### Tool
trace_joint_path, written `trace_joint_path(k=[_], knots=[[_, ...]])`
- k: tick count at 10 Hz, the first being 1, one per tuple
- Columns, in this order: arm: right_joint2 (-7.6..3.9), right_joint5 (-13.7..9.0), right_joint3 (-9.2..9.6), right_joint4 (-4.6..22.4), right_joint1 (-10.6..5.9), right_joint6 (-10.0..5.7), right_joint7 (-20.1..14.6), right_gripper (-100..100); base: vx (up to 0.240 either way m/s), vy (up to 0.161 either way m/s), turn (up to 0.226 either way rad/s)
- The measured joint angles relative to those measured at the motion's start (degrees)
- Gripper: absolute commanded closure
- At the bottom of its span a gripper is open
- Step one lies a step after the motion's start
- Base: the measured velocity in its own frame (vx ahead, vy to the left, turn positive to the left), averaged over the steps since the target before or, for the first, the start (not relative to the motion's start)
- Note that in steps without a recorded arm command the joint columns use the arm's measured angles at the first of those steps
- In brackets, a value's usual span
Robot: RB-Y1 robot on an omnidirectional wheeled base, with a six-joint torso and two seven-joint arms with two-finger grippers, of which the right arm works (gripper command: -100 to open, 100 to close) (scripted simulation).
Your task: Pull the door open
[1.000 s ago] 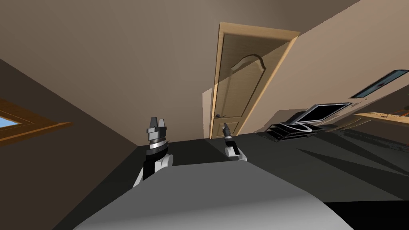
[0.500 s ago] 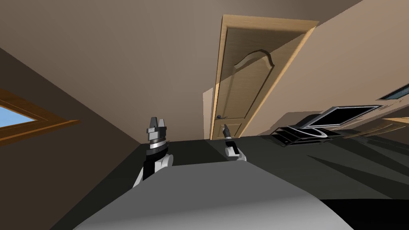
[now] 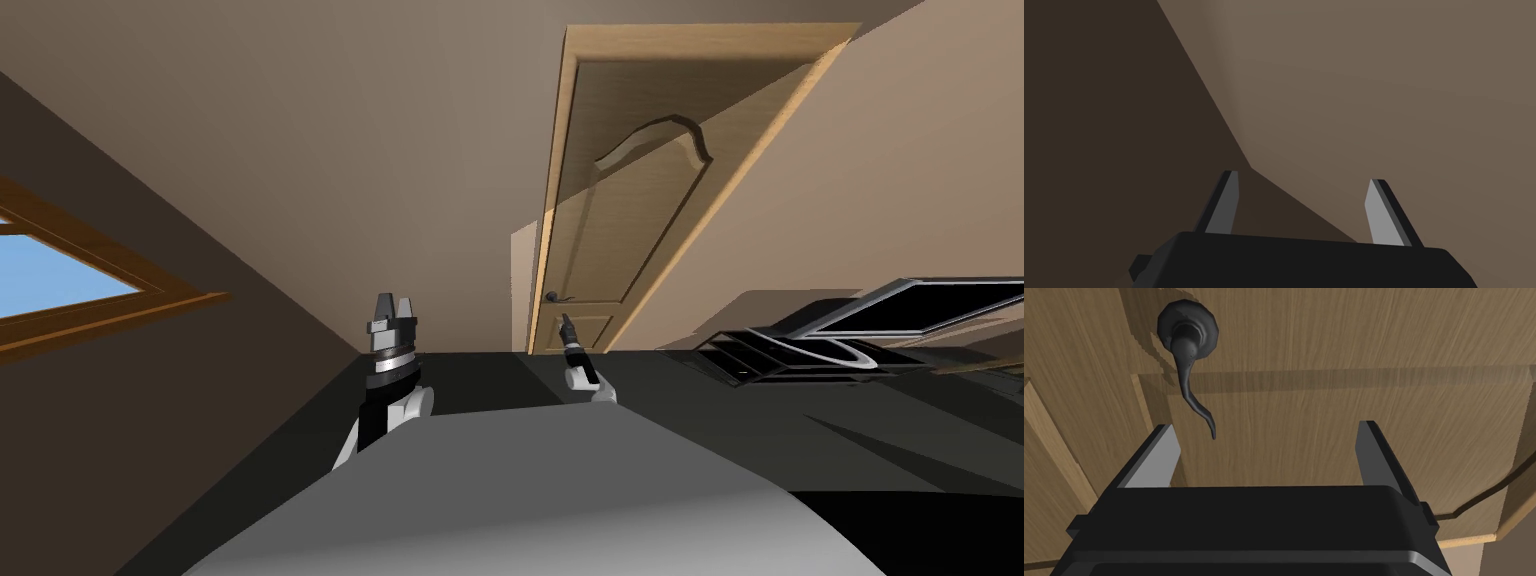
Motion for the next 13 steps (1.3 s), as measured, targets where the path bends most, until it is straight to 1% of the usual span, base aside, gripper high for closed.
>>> trace_joint_path(k=[1, 2, 3, 4, 5, 7, 10, 12, 13], knots=[[-0.28, -0.6, 0.08, 2.2, -0.90, -0.29, -0.1, -100, 0.061, -0.085, 0.115], [-0.72, -1.2, 0.05, 3.1, -1.26, -0.07, -0.1, -100, 0.068, -0.091, 0.095], [-0.88, -1.7, 0.09, 4.1, -1.49, 0.11, 0.0, -100, 0.050, -0.073, 0.080], [-1.14, -2.2, 0.17, 5.5, -2.02, -0.03, 0.0, -100, 0.053, -0.069, 0.091], [-1.34, -2.6, 0.28, 7.6, -2.90, -0.45, -0.1, -100, 0.064, -0.075, 0.097], [-1.92, -3.7, 0.20, 9.8, -4.10, 0.00, -0.1, -100, 0.048, -0.077, 0.074], [-2.03, -4.8, 0.24, 12.9, -5.39, -0.09, 0.3, -100, 0.043, -0.061, 0.068], [-2.76, -5.5, 0.50, 15.6, -6.36, -0.64, -0.2, -100, 0.041, -0.061, 0.066], [-2.83, -6.0, 0.40, 16.0, -6.51, -0.38, 0.0, -100, 0.041, -0.064, 0.081]])
